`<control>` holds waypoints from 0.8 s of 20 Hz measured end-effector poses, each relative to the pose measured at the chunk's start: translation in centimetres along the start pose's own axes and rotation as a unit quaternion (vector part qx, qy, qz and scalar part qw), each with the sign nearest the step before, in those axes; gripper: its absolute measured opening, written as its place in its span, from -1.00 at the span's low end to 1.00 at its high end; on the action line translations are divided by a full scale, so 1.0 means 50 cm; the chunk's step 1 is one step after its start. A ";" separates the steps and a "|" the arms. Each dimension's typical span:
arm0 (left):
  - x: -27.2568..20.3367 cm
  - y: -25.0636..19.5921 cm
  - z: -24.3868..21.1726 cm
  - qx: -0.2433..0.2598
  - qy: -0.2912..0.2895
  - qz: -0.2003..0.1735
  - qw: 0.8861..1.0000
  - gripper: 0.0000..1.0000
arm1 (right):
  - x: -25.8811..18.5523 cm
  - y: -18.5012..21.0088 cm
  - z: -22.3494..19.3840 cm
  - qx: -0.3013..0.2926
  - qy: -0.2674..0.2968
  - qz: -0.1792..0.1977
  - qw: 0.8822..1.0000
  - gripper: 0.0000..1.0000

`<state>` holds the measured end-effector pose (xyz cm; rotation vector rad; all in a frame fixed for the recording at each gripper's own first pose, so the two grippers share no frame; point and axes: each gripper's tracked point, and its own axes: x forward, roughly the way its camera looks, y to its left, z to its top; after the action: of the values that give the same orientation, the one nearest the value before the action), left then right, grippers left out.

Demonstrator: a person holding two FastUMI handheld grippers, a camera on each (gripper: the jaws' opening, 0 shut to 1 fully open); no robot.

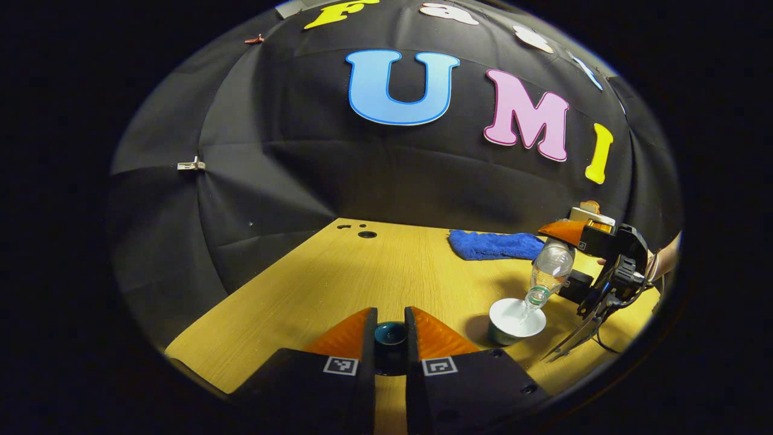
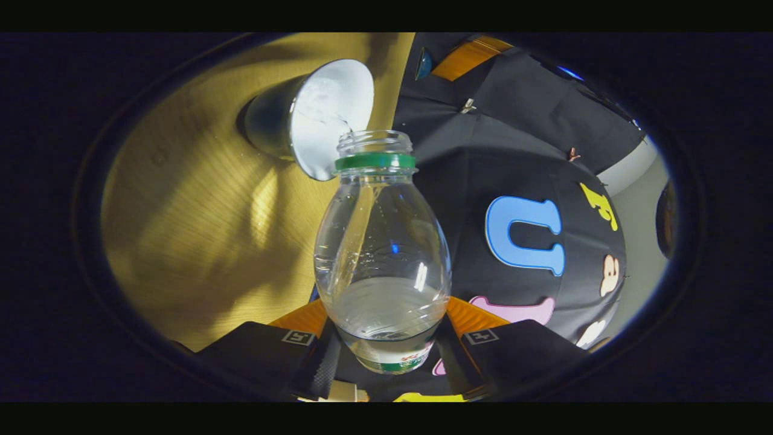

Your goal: Open the teacup lid with one hand, grasp the water bottle and pour water into the teacup with the other hand; after pouring, place the water bottle on the coaster and then close the teacup lid.

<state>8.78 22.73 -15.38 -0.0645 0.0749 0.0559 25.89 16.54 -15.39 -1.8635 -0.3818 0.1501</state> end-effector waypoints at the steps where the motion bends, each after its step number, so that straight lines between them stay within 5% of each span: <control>1: -0.002 0.001 -0.002 0.001 0.000 0.000 1.000 -0.52 | -0.002 -0.002 0.001 -0.004 -0.003 -0.004 1.000 0.47; 16: -0.016 0.000 -0.004 0.010 0.001 -0.002 1.000 -0.52 | 0.030 -0.060 0.027 -0.091 -0.088 -0.055 0.991 0.47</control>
<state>7.98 22.66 -15.50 -0.0441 0.0768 0.0518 26.35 19.11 -12.90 -2.0093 -0.6357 0.2111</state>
